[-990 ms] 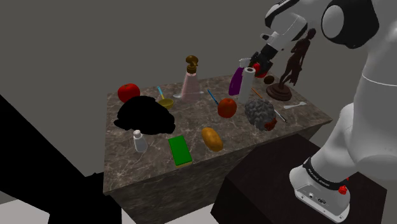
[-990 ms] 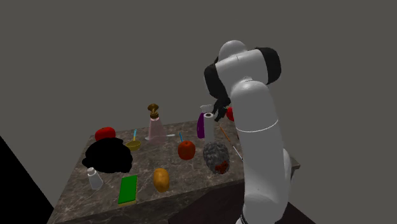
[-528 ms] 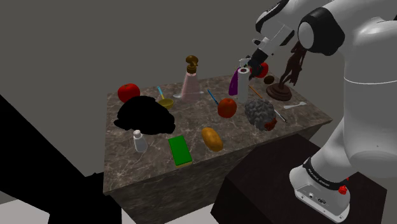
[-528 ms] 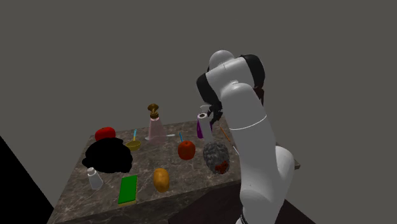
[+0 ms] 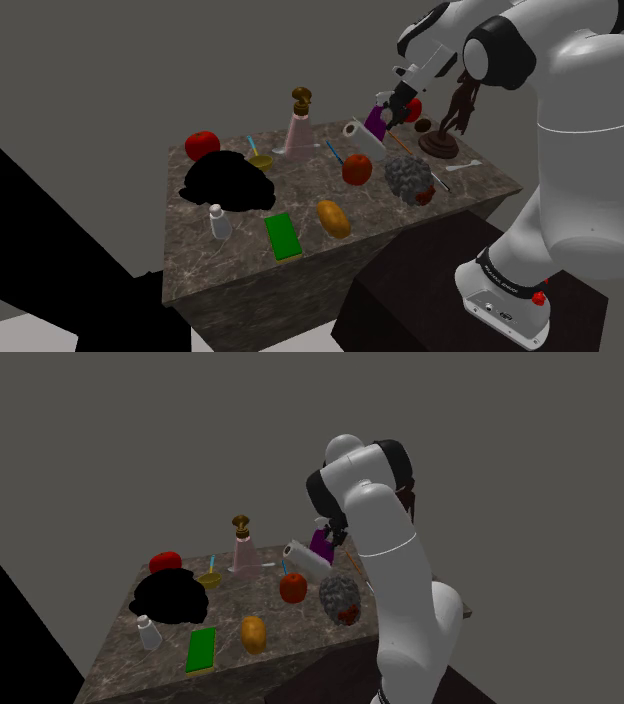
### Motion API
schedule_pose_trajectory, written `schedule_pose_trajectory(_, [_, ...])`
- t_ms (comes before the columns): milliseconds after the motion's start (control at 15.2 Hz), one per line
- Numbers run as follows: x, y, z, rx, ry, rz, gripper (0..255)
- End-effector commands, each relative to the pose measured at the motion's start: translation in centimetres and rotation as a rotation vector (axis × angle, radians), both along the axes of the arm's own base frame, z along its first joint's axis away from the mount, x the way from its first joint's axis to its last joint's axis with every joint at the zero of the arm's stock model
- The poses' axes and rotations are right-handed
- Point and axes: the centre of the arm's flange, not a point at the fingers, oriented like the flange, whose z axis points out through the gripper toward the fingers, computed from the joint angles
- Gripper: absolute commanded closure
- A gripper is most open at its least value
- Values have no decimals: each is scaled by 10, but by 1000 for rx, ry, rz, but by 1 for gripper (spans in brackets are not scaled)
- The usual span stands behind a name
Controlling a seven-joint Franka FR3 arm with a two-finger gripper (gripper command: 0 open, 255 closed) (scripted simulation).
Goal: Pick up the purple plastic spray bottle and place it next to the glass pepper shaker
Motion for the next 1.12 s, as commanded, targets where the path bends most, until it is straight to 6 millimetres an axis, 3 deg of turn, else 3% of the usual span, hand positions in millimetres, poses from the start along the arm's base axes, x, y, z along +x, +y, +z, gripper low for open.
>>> schedule_pose_trajectory(0, [0, 0, 0, 0, 0, 0, 0])
schedule_pose_trajectory(66, [0, 0, 0, 0, 0, 0, 0])
schedule_pose_trajectory(132, [0, 0, 0, 0, 0, 0, 255])
schedule_pose_trajectory(726, [0, 0, 0, 0, 0, 0, 255])
schedule_pose_trajectory(1056, [0, 0, 26, 0, 0, 0, 255])
